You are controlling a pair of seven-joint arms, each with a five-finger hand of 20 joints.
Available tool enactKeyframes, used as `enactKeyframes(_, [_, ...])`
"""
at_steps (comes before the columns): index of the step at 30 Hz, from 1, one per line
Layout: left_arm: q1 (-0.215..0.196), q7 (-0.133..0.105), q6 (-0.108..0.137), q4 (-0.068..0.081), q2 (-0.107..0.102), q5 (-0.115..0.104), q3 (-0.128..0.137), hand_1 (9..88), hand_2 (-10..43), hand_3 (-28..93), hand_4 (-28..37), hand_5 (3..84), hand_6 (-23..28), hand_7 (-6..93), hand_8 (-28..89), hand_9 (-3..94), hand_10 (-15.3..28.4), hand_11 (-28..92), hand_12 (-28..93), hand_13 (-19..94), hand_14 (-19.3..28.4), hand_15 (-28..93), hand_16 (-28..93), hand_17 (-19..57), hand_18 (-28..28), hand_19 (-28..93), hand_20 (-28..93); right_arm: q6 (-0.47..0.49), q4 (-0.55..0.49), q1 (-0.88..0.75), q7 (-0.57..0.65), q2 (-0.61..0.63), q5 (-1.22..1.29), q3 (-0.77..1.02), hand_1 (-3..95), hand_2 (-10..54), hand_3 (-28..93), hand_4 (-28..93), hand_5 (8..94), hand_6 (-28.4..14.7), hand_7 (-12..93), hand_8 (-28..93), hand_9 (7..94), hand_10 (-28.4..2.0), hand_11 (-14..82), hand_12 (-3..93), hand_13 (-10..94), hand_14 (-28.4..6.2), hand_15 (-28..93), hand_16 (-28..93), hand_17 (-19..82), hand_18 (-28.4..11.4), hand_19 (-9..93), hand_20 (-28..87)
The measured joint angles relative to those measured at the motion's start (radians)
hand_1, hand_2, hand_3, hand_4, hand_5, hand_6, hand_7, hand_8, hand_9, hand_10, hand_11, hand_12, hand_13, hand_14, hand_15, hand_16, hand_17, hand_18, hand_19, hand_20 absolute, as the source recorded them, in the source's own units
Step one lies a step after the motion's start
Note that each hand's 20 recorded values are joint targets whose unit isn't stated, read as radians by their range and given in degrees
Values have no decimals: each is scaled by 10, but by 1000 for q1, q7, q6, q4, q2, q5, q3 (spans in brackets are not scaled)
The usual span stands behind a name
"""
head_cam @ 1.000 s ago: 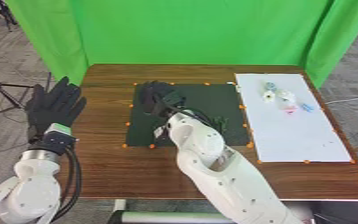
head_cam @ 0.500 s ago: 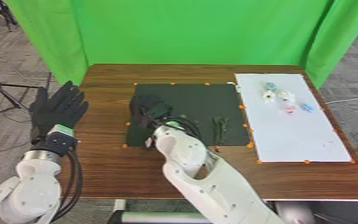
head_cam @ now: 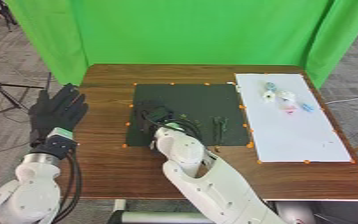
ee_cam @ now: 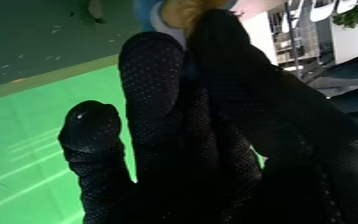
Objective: Arrange flowers
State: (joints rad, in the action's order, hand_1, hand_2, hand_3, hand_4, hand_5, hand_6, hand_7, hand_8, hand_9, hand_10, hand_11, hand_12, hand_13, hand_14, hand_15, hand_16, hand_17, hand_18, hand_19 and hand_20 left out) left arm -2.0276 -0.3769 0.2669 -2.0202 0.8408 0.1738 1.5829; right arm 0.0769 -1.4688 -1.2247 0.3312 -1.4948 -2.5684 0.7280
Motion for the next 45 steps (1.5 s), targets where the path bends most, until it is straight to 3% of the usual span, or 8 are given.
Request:
enactKeyframes(5, [-27,-5,-1,-9,6,-3,18,245,173,706,-283,388,61,137,-104,326,128,189,68,223,123,330,-109,-34,101,321,75,17,-4,-2,0,0,17,11,534,-95,774,-283,636,-20,285,-9,712,-109,160,285,727,-37,541,428,420,-206,925,381])
enactKeyframes(9, [-52,-7,-1,-16,14,-6,34,246,172,705,-283,388,61,136,-104,326,128,187,68,223,124,328,-109,-35,103,322,76,21,-11,-5,1,2,22,16,516,-95,783,-283,626,-13,263,-136,669,-125,196,188,721,-43,564,410,418,-207,925,384])
enactKeyframes(17, [-77,-10,-2,-17,26,-8,38,245,170,707,-283,386,60,136,-103,324,125,185,70,224,124,327,-107,-36,104,320,76,36,-31,-11,0,9,21,24,498,-95,789,-283,608,-19,234,-139,641,-129,166,171,718,-48,576,391,418,-209,927,382])
enactKeyframes(23, [-104,-19,-2,-30,32,-13,54,245,169,707,-283,386,60,141,-103,324,127,186,71,225,127,330,-105,-36,105,321,77,93,-68,-20,-6,22,25,32,474,-95,793,-283,586,-26,214,-132,611,-136,144,161,713,-54,581,375,412,-211,922,376])
enactKeyframes(35, [-114,-25,-2,-31,43,-17,54,247,167,707,-283,388,62,143,-104,324,128,188,73,226,129,337,-104,-36,106,321,77,154,-121,-33,29,38,43,38,448,-95,805,-283,572,-38,191,-122,591,-149,135,159,701,-71,582,346,404,-223,917,370])
enactKeyframes(39, [-127,-29,-3,-39,50,-18,60,247,166,708,-283,387,62,143,-104,323,127,186,72,225,127,331,-106,-36,106,320,77,151,-167,-51,40,52,68,62,435,-95,811,-283,563,-40,184,-120,584,-151,133,158,695,-79,587,335,401,-226,916,369])
enactKeyframes(45, [-161,-45,-7,-56,64,-18,89,247,165,707,-283,387,62,141,-104,323,127,186,72,226,126,329,-105,-36,107,319,78,101,-279,-91,59,108,149,161,418,-95,820,-283,552,-47,172,-111,574,-154,131,159,686,-90,613,287,394,-225,916,365])
